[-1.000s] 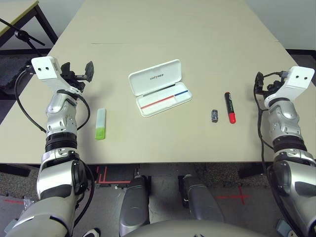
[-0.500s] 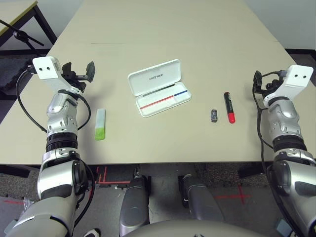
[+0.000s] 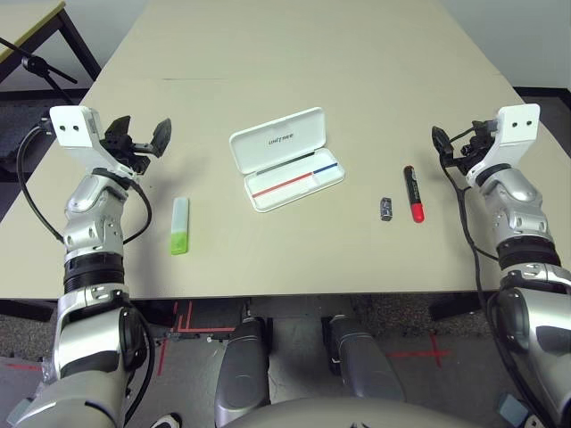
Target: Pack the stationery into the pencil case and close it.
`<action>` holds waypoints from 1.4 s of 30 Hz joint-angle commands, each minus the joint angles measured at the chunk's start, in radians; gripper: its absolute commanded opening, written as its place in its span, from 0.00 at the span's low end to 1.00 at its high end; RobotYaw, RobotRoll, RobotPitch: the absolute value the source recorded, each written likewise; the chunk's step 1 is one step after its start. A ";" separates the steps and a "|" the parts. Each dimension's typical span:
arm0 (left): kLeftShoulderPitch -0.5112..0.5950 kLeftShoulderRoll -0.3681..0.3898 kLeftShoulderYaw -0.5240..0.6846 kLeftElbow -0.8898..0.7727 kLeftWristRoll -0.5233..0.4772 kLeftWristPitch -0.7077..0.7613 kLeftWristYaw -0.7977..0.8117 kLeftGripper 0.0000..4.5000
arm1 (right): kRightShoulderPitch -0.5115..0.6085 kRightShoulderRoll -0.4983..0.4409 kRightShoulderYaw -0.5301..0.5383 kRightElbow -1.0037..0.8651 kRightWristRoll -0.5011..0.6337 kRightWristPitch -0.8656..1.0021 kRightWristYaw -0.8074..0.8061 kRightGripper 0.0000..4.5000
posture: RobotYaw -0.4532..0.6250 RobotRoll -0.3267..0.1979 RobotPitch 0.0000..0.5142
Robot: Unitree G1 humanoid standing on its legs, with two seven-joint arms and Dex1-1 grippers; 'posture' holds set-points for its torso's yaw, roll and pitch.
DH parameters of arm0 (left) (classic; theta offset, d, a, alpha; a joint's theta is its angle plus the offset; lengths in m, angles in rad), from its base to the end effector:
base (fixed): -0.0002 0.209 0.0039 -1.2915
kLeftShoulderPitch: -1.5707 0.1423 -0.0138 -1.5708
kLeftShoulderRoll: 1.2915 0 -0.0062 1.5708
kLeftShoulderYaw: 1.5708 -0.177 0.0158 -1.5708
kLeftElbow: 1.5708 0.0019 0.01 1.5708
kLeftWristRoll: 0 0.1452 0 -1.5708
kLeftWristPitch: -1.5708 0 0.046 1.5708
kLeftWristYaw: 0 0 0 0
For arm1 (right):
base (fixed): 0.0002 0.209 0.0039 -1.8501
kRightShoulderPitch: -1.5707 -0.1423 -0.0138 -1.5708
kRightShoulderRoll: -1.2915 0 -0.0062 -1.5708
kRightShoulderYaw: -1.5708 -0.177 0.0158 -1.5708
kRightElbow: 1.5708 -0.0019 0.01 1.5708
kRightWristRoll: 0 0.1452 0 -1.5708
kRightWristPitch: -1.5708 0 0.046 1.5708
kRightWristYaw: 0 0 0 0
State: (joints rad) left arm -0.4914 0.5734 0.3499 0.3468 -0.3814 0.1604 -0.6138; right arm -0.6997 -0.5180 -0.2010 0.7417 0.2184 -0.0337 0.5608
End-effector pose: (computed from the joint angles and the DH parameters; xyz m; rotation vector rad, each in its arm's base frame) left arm 0.2743 0.3084 0.1648 0.0466 -0.1586 -0.2631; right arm 0.3153 -0.2825 0.1435 -0.1332 -0.0572 0.2595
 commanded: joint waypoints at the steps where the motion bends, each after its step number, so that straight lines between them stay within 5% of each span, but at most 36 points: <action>1: 0.047 0.062 -0.041 -0.151 -0.057 0.137 -0.100 0.99 | 0.007 -0.030 0.033 -0.067 0.010 0.079 0.105 1.00 | 0.37 0.62 0.32; 9: 0.202 0.262 -0.161 -0.500 -0.188 0.441 -0.351 0.99 | 0.041 -0.075 0.105 -0.218 0.006 0.209 0.285 1.00 | 0.37 0.62 0.32; 13: 0.209 0.298 -0.244 -0.646 -0.238 0.567 -0.379 0.99 | 0.061 -0.093 0.135 -0.258 0.000 0.241 0.355 1.00 | 0.37 0.62 0.31; 24: 0.054 0.192 -0.578 -0.589 -0.046 0.545 -0.377 0.99 | 0.092 -0.085 0.165 -0.310 -0.017 0.254 0.375 1.00 | 0.34 0.62 0.31; 42: -0.078 0.087 -0.692 -0.415 0.150 0.527 -0.349 0.99 | 0.145 -0.071 0.168 -0.392 -0.010 0.280 0.366 1.00 | 0.31 0.62 0.30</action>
State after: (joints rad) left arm -0.5578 0.6711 -0.3210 -0.0912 -0.2539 0.6761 -0.9696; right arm -0.5696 -0.5865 -0.0459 0.3727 0.2049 0.2350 0.9163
